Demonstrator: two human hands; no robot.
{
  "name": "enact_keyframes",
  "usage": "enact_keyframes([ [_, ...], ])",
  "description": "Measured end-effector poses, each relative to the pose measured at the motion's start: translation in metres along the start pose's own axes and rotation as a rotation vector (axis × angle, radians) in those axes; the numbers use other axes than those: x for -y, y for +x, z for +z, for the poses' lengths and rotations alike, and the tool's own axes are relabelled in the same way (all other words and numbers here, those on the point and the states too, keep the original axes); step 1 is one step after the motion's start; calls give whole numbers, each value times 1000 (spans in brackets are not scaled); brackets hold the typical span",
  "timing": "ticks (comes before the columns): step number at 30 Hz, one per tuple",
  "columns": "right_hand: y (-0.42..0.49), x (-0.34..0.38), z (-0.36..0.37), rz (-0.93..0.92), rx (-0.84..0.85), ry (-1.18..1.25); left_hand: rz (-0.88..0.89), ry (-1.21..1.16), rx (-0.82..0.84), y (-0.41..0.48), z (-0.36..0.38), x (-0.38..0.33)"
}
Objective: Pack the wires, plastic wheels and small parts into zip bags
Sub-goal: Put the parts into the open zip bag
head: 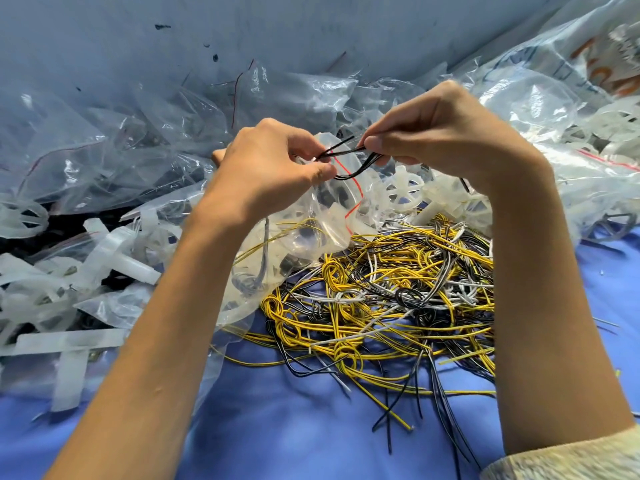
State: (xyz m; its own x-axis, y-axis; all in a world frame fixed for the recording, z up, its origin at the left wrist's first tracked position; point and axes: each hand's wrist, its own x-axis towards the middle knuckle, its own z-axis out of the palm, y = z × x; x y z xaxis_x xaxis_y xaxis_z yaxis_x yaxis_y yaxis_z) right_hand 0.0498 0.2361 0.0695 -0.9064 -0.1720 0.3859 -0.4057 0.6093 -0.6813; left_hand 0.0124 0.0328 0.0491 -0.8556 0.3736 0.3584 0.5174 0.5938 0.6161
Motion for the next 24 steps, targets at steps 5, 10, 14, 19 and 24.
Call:
enact_keyframes([
  [5, 1, -5, 0, 57, 46, -79, -34, 123, -24, 3, 0, 4],
  [10, 7, -8, 10, 64, 84, -87, -68, 65, -11, 3, -1, 2],
  [14, 12, -4, 27, 65, 164, 49, -47, 22, -51, 2, -3, -1],
  [19, 17, 1, 45, 50, 300, 55, -7, 10, -67, 2, -7, -2],
  [24, 24, 7, 72, -1, 426, -138, 9, 7, -92, 2, -9, -3],
])
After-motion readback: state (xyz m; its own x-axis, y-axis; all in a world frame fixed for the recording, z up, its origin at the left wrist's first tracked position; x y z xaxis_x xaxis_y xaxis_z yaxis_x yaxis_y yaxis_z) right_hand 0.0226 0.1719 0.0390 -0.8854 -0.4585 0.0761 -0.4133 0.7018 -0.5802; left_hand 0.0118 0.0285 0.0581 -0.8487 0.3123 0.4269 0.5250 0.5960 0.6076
